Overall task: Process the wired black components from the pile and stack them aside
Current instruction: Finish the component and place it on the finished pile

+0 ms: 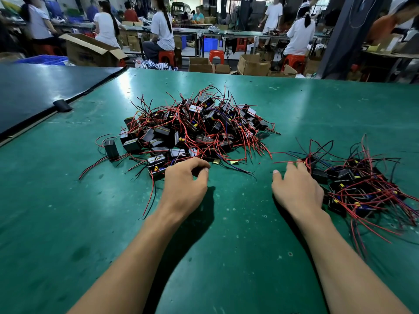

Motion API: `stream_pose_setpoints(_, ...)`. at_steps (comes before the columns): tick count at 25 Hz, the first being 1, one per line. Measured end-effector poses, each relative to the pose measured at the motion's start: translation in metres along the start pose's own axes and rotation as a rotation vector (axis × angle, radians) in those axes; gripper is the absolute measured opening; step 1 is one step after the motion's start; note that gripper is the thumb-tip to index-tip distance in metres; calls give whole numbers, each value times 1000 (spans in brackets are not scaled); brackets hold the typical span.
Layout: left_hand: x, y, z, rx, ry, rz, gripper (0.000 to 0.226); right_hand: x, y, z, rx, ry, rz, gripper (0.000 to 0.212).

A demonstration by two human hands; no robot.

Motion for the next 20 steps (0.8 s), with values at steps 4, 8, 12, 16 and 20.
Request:
stream_pose_setpoints(4, -11, 12, 6, 66, 45, 59, 16, 18, 0, 16, -20, -146, 32, 36)
stream_pose_setpoints(8, -19, 7, 9, 17, 125, -217, 36, 57, -7, 42, -76, -404, -141, 32)
stream_pose_setpoints(12, -15, -24, 6, -145, -22, -496, 34, 70, -6, 51, -87, -438, -211, 42)
stream_pose_setpoints(16, 8, -16, 7, 66, -258, -647, 31, 62, -5, 48, -87, -417, -269, 37)
stream_pose_setpoints(20, 5, 1, 9, 178, -186, -555, 32, 64, -7, 48, -87, -423, -265, 21)
Point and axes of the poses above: each hand's wrist, its own z-axis away from the middle knuckle, its own y-axis out of the palm, x = y × z, the point moved 10 cm from there along -z, towards the middle knuckle, and after that the axes turned 11 degrees about z, right-handed, at the moved point
